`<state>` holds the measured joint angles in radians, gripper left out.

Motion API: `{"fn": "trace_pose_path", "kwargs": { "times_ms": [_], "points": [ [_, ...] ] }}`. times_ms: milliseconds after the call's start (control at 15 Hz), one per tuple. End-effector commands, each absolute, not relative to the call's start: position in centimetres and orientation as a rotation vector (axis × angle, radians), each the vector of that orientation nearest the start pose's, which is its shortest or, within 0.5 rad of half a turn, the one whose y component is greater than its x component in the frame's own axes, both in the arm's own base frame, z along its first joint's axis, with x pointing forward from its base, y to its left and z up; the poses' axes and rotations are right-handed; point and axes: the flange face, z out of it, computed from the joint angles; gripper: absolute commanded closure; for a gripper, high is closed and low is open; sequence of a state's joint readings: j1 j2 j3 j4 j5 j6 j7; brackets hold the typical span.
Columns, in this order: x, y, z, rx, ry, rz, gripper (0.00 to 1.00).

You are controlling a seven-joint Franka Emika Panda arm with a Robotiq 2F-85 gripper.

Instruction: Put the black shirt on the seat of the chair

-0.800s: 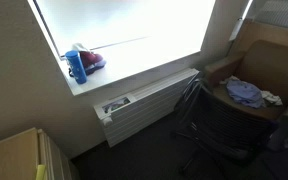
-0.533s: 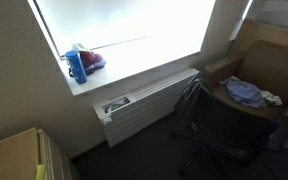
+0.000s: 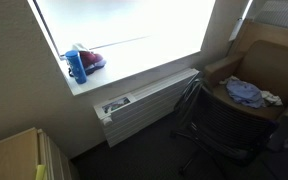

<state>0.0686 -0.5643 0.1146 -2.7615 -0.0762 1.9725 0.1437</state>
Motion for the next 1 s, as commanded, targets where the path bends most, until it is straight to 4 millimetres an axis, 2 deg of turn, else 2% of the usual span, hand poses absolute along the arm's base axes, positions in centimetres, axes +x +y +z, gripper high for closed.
{"fn": "trace_pose_path", "kwargs": {
  "times_ms": [0,267,400,533,600,667,733,867,933],
  "points": [
    [31.3,14.4,33.2,-3.382,-0.386,0.353,0.0],
    [30.2,25.8,32.0,-3.486,-0.667,0.046,0.0],
    [31.5,30.2,33.9,-3.515,-0.63,-0.255,0.0],
    [34.4,31.5,36.6,-3.518,-0.499,-0.517,0.0],
    [31.1,30.6,35.4,-3.531,-0.584,-0.397,0.0],
    [31.9,31.2,36.1,-3.522,-0.558,-0.431,0.0],
    [32.0,31.2,36.0,-3.521,-0.56,-0.421,0.0],
    [31.2,30.5,35.8,-3.473,-0.579,-0.396,0.0],
    [31.6,30.1,36.0,-3.403,-0.451,-0.439,0.0]
  ]
}}
